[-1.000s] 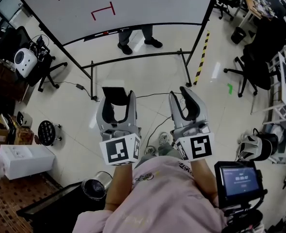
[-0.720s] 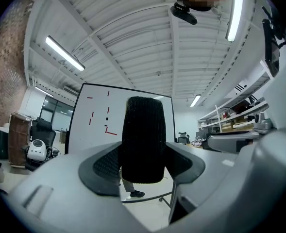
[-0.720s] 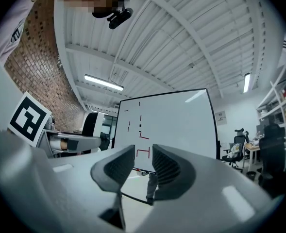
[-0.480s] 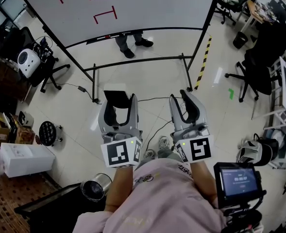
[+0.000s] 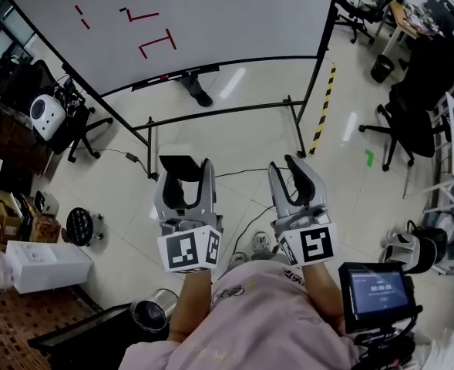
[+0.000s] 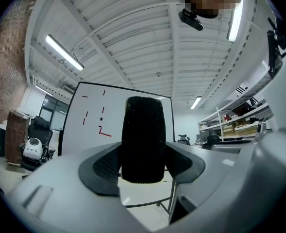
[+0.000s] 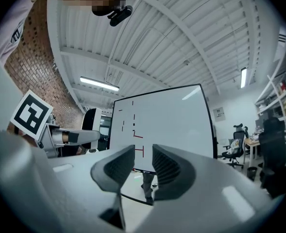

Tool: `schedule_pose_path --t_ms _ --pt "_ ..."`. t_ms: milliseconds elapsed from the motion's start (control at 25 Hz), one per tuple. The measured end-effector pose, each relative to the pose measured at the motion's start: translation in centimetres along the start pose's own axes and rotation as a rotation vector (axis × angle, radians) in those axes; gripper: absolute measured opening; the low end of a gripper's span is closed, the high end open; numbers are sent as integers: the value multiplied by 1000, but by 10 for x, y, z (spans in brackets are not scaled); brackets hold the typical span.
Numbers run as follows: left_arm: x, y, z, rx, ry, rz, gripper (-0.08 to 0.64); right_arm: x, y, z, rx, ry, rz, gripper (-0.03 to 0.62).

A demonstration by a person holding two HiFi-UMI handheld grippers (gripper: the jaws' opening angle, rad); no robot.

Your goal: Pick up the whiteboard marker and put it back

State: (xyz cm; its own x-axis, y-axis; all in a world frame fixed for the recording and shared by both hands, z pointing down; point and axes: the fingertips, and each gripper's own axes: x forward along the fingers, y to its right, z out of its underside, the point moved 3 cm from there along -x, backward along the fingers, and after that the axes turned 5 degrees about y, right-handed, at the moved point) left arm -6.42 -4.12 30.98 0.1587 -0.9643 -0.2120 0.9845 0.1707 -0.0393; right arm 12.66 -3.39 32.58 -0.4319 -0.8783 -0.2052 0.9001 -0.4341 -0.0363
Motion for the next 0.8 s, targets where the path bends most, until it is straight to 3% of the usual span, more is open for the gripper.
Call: schedule_pose_path --t_ms 400,600,800 --pt "107 0 28 41 -11 -31 272 82 72 28 67 -7 -24 115" --pt "198 -42 45 68 -21 -54 272 160 84 63 81 -43 -53 115" --pt "318 -100 71 113 6 -55 272 267 107 99 62 -39 -21 114"
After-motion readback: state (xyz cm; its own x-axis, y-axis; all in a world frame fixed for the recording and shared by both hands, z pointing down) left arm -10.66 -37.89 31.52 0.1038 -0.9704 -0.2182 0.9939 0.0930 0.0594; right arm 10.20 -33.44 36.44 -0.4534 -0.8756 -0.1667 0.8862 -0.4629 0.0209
